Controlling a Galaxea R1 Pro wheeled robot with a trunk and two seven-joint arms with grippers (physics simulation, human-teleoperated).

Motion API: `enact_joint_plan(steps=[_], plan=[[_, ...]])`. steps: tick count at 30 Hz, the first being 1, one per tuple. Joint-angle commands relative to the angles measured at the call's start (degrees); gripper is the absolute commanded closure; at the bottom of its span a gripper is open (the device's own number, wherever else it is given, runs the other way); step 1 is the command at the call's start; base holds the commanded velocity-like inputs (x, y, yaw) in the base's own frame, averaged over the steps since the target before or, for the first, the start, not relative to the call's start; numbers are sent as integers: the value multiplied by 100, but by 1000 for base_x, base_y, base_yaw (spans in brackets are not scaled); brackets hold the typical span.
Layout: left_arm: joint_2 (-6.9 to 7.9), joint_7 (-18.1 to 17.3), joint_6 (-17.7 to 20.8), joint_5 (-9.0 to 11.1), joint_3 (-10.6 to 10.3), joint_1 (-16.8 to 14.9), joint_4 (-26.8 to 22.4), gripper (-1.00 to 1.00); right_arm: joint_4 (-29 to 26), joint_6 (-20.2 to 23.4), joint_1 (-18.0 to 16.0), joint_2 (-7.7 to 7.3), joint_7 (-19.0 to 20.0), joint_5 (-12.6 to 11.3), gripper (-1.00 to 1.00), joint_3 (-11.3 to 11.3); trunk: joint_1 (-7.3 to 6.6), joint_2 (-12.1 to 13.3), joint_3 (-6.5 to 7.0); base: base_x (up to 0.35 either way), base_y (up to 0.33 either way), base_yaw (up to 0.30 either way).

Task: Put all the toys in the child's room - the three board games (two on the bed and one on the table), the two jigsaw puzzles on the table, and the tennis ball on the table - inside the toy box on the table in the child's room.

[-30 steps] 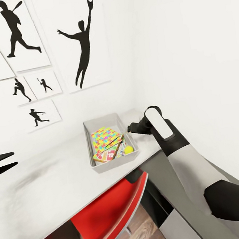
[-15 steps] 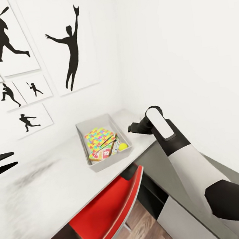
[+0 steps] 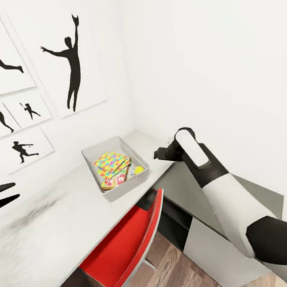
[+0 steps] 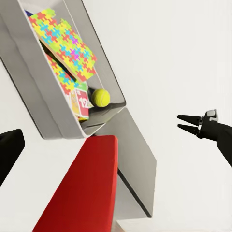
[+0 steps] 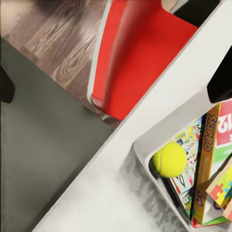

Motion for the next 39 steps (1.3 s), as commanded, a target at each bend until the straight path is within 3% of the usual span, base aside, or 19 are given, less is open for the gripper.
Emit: enact_joint_plan(steps=[1,14,28,39], plan=[[10,-12,38,9,0,-3,0,-100,-1,18,-8,1,-60,-50,-100,6,2,-12,-7,-145,23,-252],[17,-13,23,10,-4,-5,0,-100,-2,18,-8,-2,-60,-50,-100,6,2,-12,50,-69,4,-252],[13,-12,21,10,-11,-4,0,-100,-13,-123,-8,10,-63,-50,-100,9,2,-12,53,-13,0,-35],[20,-10,21,8,-11,-5,0,-100,-10,-132,41,-7,-51,-53,-100,-1,2,-12,58,-171,55,-248]])
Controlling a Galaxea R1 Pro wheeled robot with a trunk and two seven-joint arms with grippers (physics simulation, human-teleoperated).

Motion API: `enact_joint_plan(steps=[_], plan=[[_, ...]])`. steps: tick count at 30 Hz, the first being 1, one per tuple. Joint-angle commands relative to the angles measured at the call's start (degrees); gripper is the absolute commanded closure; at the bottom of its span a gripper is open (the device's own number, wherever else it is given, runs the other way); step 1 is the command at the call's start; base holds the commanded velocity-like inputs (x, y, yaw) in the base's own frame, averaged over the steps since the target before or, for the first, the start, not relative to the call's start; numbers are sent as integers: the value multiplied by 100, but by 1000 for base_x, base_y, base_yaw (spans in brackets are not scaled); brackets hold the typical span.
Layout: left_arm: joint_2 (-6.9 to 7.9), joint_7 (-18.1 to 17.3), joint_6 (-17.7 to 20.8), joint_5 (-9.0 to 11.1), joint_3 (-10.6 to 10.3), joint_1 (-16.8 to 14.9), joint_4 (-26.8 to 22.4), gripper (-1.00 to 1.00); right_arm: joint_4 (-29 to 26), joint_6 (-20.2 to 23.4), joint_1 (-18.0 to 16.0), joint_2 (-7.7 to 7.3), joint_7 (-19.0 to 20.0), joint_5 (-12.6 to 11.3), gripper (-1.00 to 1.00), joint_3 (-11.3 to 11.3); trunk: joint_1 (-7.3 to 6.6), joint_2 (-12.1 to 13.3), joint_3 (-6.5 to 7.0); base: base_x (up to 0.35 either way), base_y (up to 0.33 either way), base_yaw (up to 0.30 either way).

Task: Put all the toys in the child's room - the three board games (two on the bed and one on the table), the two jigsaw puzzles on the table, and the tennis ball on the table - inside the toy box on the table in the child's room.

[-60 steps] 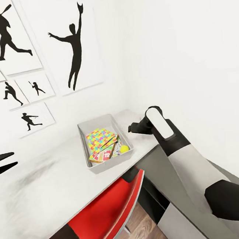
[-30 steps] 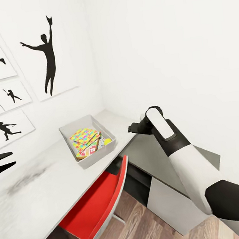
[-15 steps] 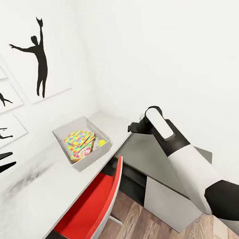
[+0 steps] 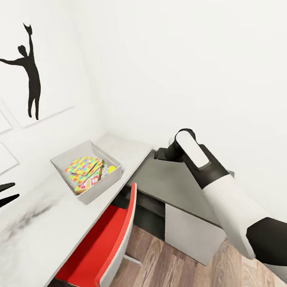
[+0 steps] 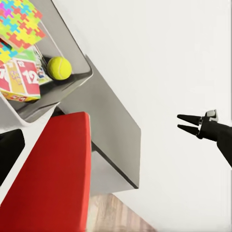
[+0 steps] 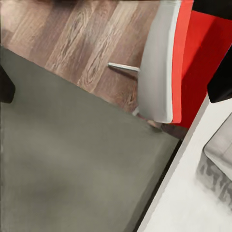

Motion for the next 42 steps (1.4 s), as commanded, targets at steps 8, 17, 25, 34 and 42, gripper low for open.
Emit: enact_joint_plan(steps=[8,17,25,34,42], plan=[[13,-13,38,2,2,-1,1,-100,-1,10,21,6,-59,-48,-100,8,1,-13,26,-215,168,-263],[3,-8,30,10,-5,2,1,-100,-1,-9,23,-1,-55,-48,-100,5,1,-13,78,-38,84,-253],[5,-12,29,10,-4,1,1,-100,8,-9,76,-6,-50,-48,-100,-1,1,-13,125,-1,3,-253],[5,-11,29,10,-5,0,1,-100,8,-11,131,-15,-42,-48,-100,-31,1,-13,181,-103,0,-246],[5,-11,29,10,-1,0,1,-100,8,-18,148,-16,-42,-47,-100,-39,1,-13,239,-35,0,-222]])
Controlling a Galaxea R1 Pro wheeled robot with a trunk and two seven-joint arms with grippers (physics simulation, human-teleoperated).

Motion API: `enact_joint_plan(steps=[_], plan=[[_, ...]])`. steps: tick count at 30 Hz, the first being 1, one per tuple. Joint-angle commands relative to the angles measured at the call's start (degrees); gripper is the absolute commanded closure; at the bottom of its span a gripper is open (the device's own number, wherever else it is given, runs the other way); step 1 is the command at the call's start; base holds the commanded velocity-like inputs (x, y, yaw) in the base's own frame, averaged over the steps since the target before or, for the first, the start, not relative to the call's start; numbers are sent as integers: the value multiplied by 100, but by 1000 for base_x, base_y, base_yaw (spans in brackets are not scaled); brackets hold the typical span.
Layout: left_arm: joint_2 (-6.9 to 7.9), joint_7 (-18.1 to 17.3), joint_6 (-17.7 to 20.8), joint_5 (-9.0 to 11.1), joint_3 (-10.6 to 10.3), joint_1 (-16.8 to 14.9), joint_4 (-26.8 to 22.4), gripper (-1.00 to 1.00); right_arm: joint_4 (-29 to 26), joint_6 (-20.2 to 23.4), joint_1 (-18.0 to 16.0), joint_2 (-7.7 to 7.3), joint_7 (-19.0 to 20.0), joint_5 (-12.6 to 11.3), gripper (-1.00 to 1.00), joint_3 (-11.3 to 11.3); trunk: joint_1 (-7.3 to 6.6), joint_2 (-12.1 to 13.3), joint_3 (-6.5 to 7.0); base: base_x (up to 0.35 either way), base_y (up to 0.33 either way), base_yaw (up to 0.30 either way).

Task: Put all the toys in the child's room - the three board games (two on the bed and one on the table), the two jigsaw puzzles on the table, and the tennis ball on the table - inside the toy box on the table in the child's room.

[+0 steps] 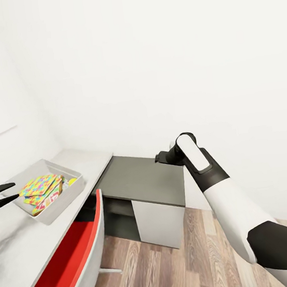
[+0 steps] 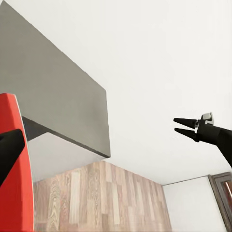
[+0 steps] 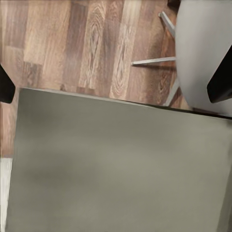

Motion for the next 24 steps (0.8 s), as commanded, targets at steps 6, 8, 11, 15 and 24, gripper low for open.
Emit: enact_joint_plan(steps=[6,8,11,15,24], plan=[[3,-13,39,9,4,-5,0,-100,-1,17,29,0,-60,-49,-100,6,4,-12,31,-2,0,-220],[3,-13,39,9,5,-7,0,-100,-1,17,32,0,-60,-49,-100,6,4,-12,46,0,0,-220],[3,-13,39,9,5,-7,0,-100,-1,17,33,0,-60,-49,-100,6,4,-12,68,0,0,-220],[3,-13,39,9,0,-1,-77,-100,-1,17,40,0,-60,-48,-100,4,4,-12,97,-4,-9,-220],[-13,-13,39,9,-7,-3,-142,-100,-3,33,193,0,-54,-49,-100,-247,4,-12,164,-33,-51,-216]])
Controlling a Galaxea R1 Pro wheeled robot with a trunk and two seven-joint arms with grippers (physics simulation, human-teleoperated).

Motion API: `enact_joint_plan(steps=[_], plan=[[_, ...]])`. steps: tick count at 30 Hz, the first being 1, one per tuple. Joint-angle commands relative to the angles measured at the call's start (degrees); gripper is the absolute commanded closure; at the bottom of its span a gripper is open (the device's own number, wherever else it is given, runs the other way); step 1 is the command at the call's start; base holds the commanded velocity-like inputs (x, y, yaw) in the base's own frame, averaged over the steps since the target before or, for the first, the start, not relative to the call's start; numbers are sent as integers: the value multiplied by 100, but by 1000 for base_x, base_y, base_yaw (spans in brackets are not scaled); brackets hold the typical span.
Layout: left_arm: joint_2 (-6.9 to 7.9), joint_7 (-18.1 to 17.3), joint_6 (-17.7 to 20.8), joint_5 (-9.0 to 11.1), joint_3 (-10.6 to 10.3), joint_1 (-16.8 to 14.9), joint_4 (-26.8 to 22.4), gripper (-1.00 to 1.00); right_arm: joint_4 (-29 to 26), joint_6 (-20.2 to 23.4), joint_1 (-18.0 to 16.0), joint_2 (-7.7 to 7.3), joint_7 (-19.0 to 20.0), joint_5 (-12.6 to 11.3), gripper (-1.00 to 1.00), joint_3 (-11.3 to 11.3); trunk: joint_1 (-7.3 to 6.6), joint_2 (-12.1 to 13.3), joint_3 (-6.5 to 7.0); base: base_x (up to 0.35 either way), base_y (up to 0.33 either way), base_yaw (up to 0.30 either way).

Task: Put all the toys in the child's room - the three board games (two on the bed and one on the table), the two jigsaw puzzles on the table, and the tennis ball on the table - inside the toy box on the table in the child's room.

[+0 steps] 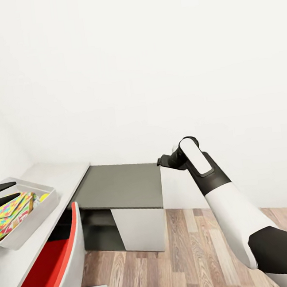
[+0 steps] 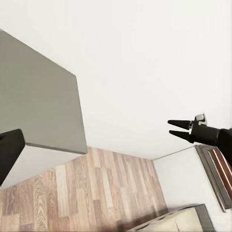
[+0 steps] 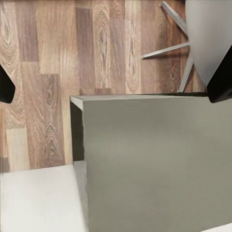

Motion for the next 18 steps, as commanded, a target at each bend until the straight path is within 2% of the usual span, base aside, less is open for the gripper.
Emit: enact_joint_plan(steps=[1,8,18], plan=[[3,-11,39,9,1,-3,-2,-100,-1,17,-5,0,-60,-49,-100,-5,4,-12,-5,-3,-6,-209],[2,-11,39,9,-6,-1,-7,-100,-7,18,12,-4,-57,-49,-100,-23,4,-12,51,-1,-40,-202],[-48,-11,39,11,-16,0,-15,-100,-6,18,78,-16,-57,-41,-100,-24,4,-12,131,-62,-264,-196]])
